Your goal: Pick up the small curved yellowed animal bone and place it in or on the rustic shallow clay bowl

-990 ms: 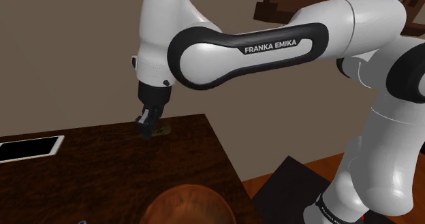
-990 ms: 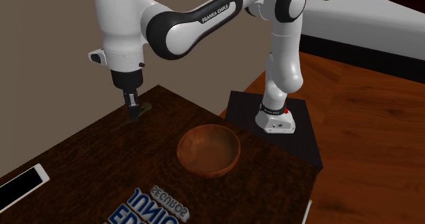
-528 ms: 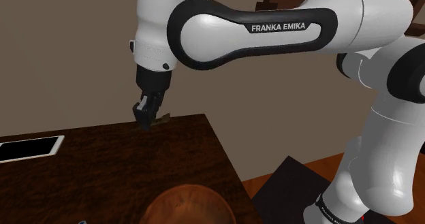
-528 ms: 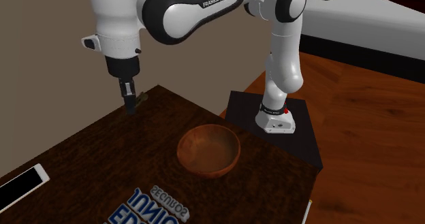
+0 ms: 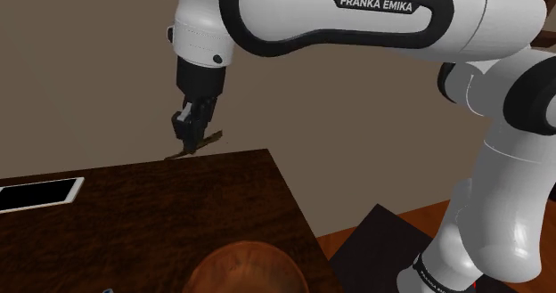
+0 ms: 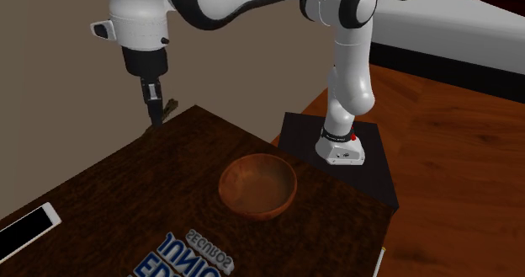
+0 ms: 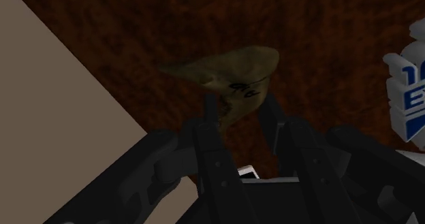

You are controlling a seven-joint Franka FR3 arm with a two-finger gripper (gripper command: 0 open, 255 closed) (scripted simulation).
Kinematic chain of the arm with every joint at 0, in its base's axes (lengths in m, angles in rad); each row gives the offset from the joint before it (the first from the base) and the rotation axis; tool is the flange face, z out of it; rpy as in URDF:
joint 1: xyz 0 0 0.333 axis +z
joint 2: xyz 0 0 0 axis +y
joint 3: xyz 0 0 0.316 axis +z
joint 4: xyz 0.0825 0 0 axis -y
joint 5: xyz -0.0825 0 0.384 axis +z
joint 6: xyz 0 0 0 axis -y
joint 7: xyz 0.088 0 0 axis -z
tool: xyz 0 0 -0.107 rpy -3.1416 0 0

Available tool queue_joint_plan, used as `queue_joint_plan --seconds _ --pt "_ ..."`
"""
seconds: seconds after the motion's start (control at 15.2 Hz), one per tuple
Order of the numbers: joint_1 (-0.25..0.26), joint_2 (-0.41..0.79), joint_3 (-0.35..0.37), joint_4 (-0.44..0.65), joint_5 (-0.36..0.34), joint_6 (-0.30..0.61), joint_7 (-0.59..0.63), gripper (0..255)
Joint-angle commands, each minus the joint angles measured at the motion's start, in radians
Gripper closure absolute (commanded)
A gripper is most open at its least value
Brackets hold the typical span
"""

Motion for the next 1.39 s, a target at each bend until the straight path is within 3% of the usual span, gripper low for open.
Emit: queue_joint_plan --seconds 0.0,0.59,1.32 --pt "0.008 -0.019 0.007 -0.011 0.004 -0.007 0.016 255" --pt "0.059 -0.241 0.068 -0.261 0.083 0.045 0.133 255" --pt "0.153 -0.412 0.172 -0.406 0.154 0.045 0.318 255"
